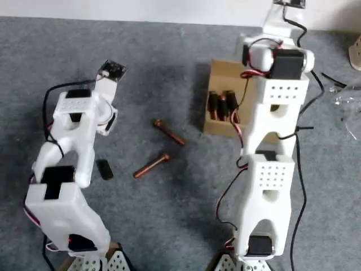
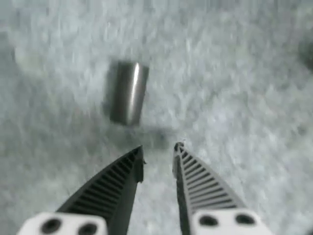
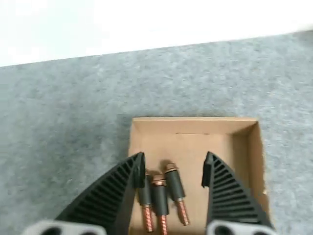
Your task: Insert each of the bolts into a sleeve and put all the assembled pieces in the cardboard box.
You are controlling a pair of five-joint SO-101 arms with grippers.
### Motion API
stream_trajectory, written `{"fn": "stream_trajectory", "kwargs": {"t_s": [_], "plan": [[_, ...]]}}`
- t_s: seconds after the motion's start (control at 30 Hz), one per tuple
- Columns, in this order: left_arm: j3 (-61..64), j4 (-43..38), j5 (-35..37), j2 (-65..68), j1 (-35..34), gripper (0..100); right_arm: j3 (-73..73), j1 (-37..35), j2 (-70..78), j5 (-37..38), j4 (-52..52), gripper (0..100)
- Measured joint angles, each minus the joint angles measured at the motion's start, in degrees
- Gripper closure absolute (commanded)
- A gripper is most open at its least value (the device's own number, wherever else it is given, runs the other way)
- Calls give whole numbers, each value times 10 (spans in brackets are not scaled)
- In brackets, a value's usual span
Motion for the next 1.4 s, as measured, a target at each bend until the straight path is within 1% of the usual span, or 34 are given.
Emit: {"fn": "stream_trajectory", "kwargs": {"t_s": [0.2, 0.3, 0.4, 0.5, 0.73, 0.93, 0.97, 1.03, 1.13, 1.2, 1.23, 1.33, 1.4], "plan": [[-68, -5, -11, 27, 0, 887, 0, 24, 11, 1, 0, 821], [-113, 18, -11, 27, 0, 886, 0, 28, 23, 1, 0, 821], [-167, 51, -14, 40, 0, 850, 0, 29, 33, 1, 0, 821], [-215, 80, -14, 78, 0, 828, 0, 30, 42, 1, 0, 821], [-321, 147, -14, 193, 0, 829, 0, 51, 60, 1, 0, 821], [-393, 170, -14, 280, 0, 829, 0, 78, 73, 1, 0, 821], [-402, 171, -15, 290, 0, 832, 0, 82, 73, 1, 0, 821], [-413, 171, -15, 303, 0, 873, 0, 87, 73, 1, 0, 821], [-421, 181, -14, 312, 0, 1000, 0, 91, 73, 1, 0, 821], [-424, 193, -15, 314, 4, 981, 0, 91, 73, 1, 0, 821], [-425, 199, -14, 314, 4, 995, 0, 91, 73, 1, 0, 821], [-430, 217, -15, 311, 4, 993, 0, 91, 73, 1, 0, 821], [-424, 232, -29, 298, 11, 993, 0, 91, 73, 1, 0, 821]]}}
